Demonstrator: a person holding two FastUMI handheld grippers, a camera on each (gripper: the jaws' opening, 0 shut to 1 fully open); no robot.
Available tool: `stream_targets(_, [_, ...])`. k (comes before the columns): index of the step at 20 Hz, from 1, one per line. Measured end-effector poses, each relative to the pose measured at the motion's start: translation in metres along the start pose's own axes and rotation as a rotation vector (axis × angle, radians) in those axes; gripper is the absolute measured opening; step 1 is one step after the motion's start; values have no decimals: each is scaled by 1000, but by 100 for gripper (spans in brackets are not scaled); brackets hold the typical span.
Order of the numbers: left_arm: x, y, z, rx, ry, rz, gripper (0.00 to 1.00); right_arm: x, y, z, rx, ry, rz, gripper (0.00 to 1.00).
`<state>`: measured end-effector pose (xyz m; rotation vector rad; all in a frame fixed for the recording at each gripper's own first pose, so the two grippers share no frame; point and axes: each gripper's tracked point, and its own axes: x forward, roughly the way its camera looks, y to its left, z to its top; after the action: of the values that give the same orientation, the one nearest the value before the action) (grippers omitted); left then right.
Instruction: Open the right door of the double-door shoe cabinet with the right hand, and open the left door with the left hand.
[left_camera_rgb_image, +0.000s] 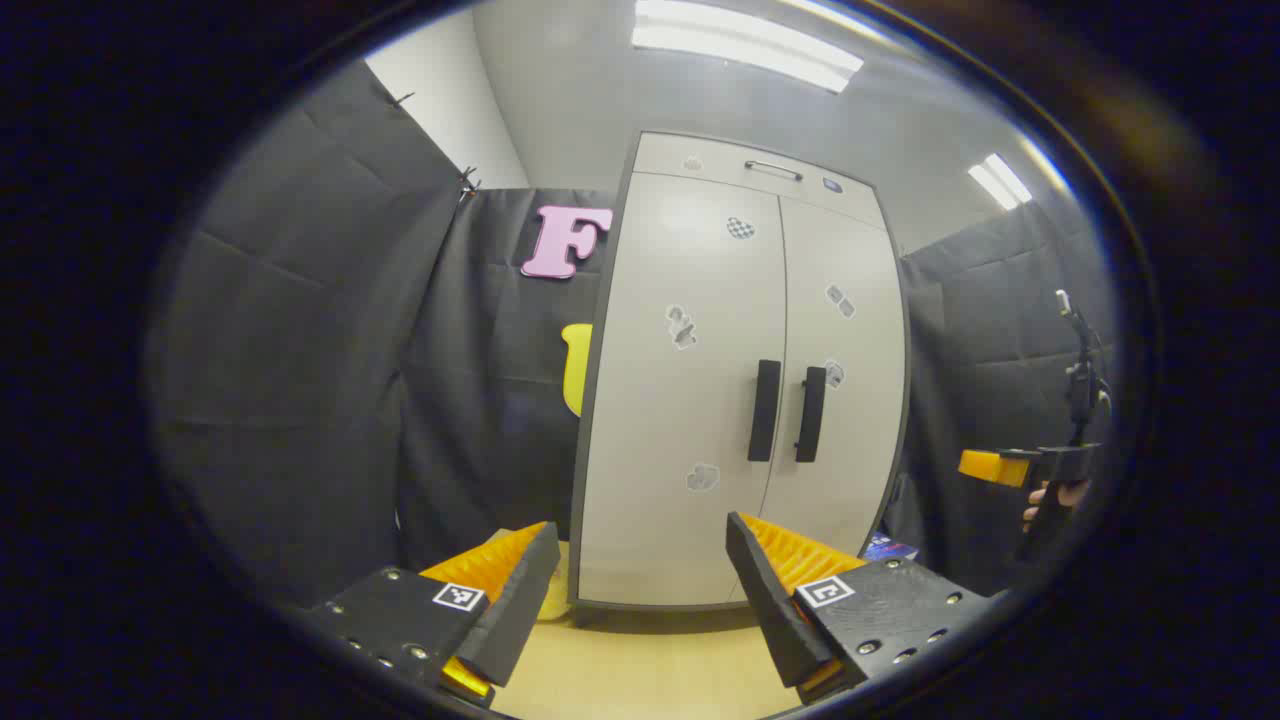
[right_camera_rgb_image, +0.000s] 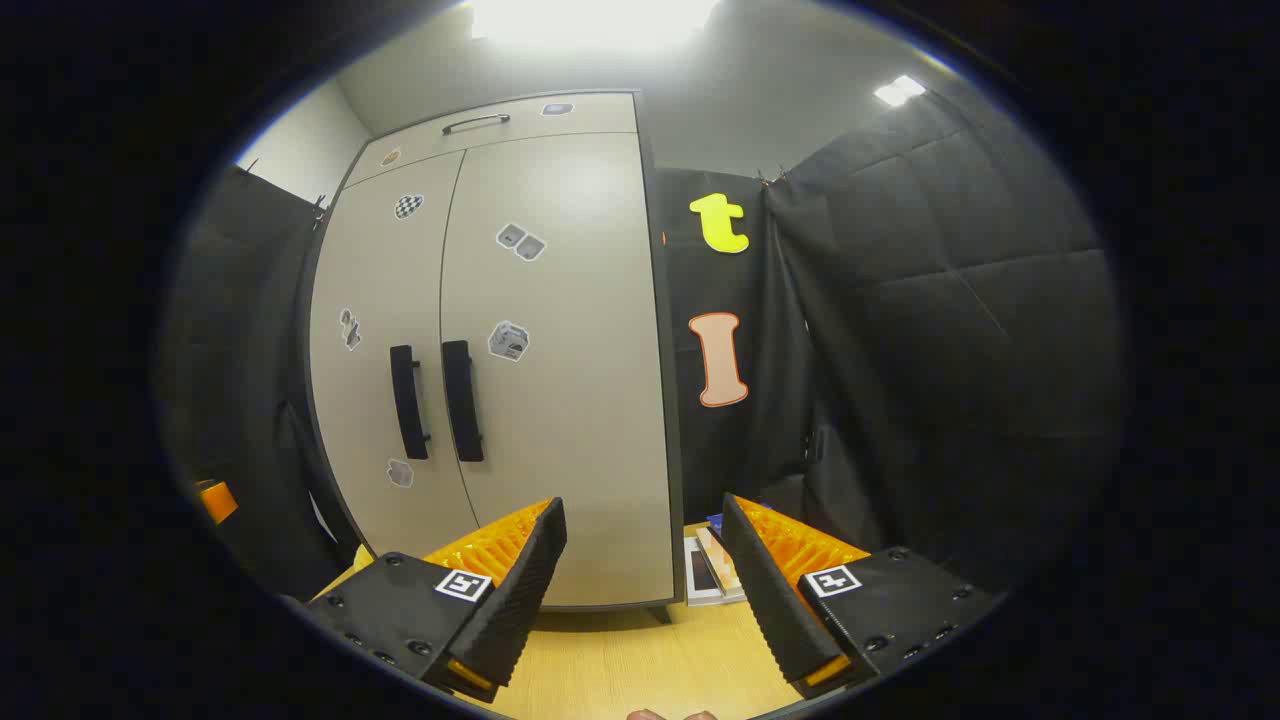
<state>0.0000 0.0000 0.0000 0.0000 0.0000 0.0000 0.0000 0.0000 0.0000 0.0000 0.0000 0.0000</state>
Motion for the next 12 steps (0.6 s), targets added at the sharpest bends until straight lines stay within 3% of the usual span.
stream_targets(12, [-13, 14, -31, -17, 50, -13, 96, 6, 35, 16, -18, -9, 51, 98])
